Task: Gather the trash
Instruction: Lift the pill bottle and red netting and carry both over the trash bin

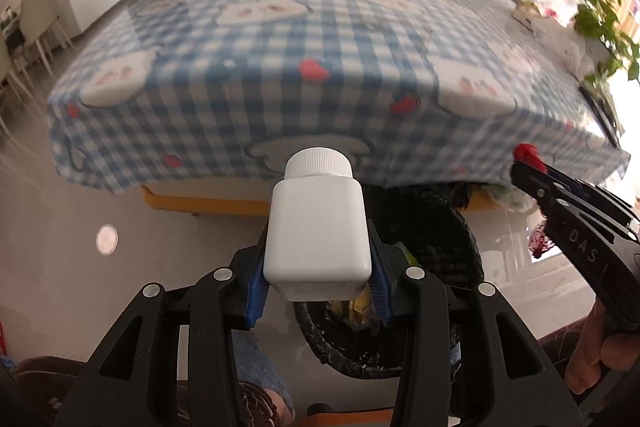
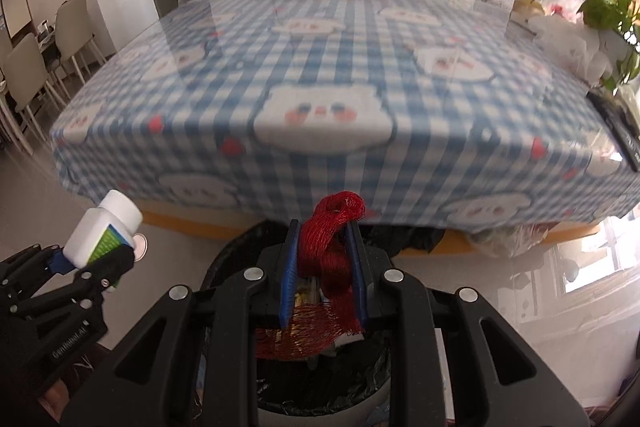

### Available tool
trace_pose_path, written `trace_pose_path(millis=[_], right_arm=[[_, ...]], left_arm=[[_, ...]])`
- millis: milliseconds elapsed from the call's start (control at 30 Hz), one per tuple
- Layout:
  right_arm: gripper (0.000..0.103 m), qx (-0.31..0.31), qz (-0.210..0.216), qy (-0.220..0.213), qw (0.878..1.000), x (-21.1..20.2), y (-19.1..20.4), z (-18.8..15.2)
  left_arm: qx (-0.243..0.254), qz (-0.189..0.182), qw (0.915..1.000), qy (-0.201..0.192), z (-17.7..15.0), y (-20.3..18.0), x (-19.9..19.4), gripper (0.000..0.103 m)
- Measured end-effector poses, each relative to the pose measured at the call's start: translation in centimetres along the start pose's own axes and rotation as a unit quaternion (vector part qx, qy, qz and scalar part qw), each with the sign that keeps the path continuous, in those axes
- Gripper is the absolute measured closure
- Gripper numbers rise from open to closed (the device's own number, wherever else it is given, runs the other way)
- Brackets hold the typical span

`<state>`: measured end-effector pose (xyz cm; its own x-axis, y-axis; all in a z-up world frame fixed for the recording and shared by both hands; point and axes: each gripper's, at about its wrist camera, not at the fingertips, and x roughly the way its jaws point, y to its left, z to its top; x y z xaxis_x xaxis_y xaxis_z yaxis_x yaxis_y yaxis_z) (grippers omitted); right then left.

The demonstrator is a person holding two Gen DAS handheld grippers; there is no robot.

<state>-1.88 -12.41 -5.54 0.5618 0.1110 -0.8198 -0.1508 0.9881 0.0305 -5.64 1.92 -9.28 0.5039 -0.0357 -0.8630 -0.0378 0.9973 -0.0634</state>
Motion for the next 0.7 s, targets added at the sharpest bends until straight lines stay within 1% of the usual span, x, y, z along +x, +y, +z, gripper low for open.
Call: trace_pose_path(millis=[67, 133, 200, 267, 333, 433, 633, 667, 700], right_arm=[[0.082, -0.006, 0.006, 0.003, 1.000, 1.0, 0.3, -0.9], [0.082, -0.012, 0.003, 0.009, 1.000, 2.0, 0.5, -1.7], [0.082, -0.016, 0.005, 0.017, 1.000, 3.1, 0.6, -2.3], [0.082, -0.013, 0.008, 0.031, 0.999, 4.5, 0.5, -3.0], [0.081, -0.009, 0.012, 0.042, 0.999, 5.6, 0.5, -3.6], [0.081, -0.013, 0.010, 0.054, 0.998, 7.1, 0.5, -4.4], [0.080, -0.021, 0.010, 0.074, 0.997, 9.0, 1.0, -5.7], [0.079, -0.021, 0.012, 0.077, 0.997, 9.2, 1.1, -5.9], [0.074, -0.022, 0.011, 0.078, 0.997, 9.3, 1.1, -6.0]], left_arm=[[0.002, 0.006, 0.9999, 0.010, -0.8, -0.2, 1.5, 0.062], [-0.004, 0.004, 0.9997, 0.025, -1.4, -0.1, 2.9, 0.062], [-0.010, 0.011, 0.9993, 0.035, -2.1, 0.1, 4.3, 0.062], [-0.003, 0.024, 0.9991, 0.035, -2.5, 0.0, 5.2, 0.062], [0.013, 0.037, 0.9989, 0.027, -2.9, -0.5, 5.7, 0.062], [0.012, 0.030, 0.9990, 0.031, -3.5, -0.6, 6.7, 0.062], [-0.005, 0.037, 0.9982, 0.047, -3.9, 0.1, 8.8, 0.062], [-0.007, 0.038, 0.9981, 0.049, -3.9, 0.3, 9.0, 0.062], [-0.010, 0.037, 0.9980, 0.050, -3.9, 0.5, 9.1, 0.062]])
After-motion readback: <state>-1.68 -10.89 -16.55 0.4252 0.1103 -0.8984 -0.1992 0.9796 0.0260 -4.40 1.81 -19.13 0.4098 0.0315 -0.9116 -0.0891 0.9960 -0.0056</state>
